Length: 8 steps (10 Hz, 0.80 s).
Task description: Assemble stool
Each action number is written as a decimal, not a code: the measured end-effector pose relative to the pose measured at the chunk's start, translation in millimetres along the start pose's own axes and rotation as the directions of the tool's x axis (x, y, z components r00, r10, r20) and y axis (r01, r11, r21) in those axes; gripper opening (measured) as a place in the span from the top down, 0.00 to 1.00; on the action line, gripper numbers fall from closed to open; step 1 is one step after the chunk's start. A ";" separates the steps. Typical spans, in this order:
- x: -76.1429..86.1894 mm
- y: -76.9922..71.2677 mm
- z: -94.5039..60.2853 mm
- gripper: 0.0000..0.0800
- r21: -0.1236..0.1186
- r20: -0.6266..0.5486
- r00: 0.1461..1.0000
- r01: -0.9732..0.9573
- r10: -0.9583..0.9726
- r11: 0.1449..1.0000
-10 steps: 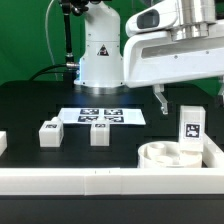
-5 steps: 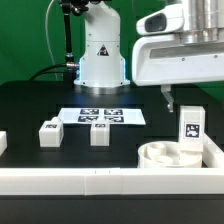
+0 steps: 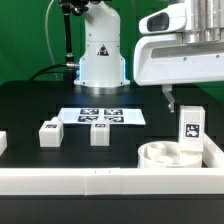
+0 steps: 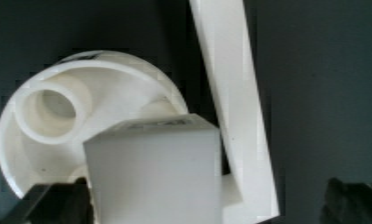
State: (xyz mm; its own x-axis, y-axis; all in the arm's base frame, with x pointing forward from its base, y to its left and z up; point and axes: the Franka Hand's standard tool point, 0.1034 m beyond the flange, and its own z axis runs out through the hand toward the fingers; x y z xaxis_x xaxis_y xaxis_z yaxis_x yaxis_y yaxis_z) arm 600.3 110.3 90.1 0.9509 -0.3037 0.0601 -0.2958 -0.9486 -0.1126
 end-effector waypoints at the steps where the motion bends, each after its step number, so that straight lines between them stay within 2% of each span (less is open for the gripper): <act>1: 1.7 2.6 1.6 0.19 -0.004 0.000 1.000 -0.022 0.022 1.000; 6: 3.9 3.3 5.1 0.19 -0.004 -0.002 1.000 0.006 -0.006 1.000; 7: 4.5 3.7 6.4 0.31 -0.003 -0.006 1.000 0.026 -0.026 1.000; 8: 5.2 4.6 8.2 0.31 -0.004 -0.008 0.997 0.074 -0.074 0.997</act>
Offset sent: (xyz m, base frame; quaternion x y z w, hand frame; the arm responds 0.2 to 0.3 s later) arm 0.0024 -0.0027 -0.0050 0.0055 -0.0023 -0.0044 1.0000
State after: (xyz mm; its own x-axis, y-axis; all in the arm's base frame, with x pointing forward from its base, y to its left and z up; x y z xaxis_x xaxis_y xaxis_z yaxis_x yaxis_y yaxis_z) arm 604.6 105.1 81.7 0.9695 -0.2331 0.0761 -0.2248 -0.9689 -0.1035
